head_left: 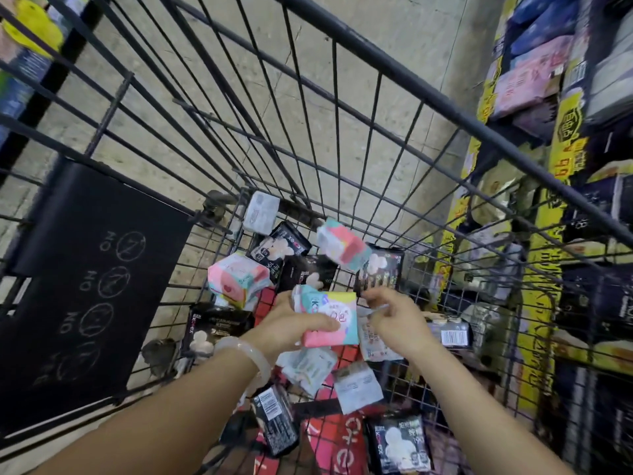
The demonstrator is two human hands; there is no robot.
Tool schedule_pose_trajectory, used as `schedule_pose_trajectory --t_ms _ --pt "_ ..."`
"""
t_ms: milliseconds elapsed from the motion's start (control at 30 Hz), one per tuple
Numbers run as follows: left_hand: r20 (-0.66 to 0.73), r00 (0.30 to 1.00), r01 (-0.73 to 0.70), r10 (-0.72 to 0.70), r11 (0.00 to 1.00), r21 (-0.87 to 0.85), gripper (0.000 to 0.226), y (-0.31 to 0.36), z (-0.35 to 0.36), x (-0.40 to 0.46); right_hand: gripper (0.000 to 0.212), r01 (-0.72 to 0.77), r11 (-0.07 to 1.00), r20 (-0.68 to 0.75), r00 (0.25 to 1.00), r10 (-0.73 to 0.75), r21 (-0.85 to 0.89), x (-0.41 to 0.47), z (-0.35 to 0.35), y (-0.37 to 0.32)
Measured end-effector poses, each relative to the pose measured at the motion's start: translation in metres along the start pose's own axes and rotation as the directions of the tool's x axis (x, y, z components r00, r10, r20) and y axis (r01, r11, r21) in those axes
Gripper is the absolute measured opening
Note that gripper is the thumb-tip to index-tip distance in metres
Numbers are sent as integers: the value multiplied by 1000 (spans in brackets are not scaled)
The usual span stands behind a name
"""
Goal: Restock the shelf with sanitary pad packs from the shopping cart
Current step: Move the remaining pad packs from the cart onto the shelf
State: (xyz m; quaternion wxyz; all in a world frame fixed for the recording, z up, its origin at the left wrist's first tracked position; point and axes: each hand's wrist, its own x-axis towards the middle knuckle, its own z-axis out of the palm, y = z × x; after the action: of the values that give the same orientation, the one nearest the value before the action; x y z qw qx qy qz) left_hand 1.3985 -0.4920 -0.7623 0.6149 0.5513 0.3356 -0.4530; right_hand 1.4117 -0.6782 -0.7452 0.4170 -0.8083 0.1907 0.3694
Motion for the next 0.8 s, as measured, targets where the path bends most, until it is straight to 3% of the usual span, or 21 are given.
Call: schedule_pose_trajectory --t_ms 100,200,300,500,633,733,800 --pt "3 1000 11 -11 1000 0 83 -3 -6 -3 32 143 969 -296 934 -199 -202 14 0 -8" --pt "-26 1000 7 -7 1000 -24 86 -8 -14 -6 58 236 924 -328 884 -333 -302 38 5 -35" --pt "-53 999 -11 7 997 -81 78 -10 -20 -7 81 118 951 -285 937 -202 -286 66 21 -54" --pt "-37 999 -32 28 993 -114 41 -7 -26 -8 68 -92 920 -408 910 -79 -382 80 43 -56" --pt "-41 999 -17 10 985 -172 66 -9 -24 -7 73 -130 921 -426 904 -42 -367 80 57 -55" --pt "-29 1000 -12 7 984 -178 70 -11 -21 -9 80 8 955 -397 908 -131 -297 81 55 -58" --pt "-22 1000 -13 9 985 -173 86 -13 -22 -8 70 71 942 -361 912 -194 -327 85 50 -54"
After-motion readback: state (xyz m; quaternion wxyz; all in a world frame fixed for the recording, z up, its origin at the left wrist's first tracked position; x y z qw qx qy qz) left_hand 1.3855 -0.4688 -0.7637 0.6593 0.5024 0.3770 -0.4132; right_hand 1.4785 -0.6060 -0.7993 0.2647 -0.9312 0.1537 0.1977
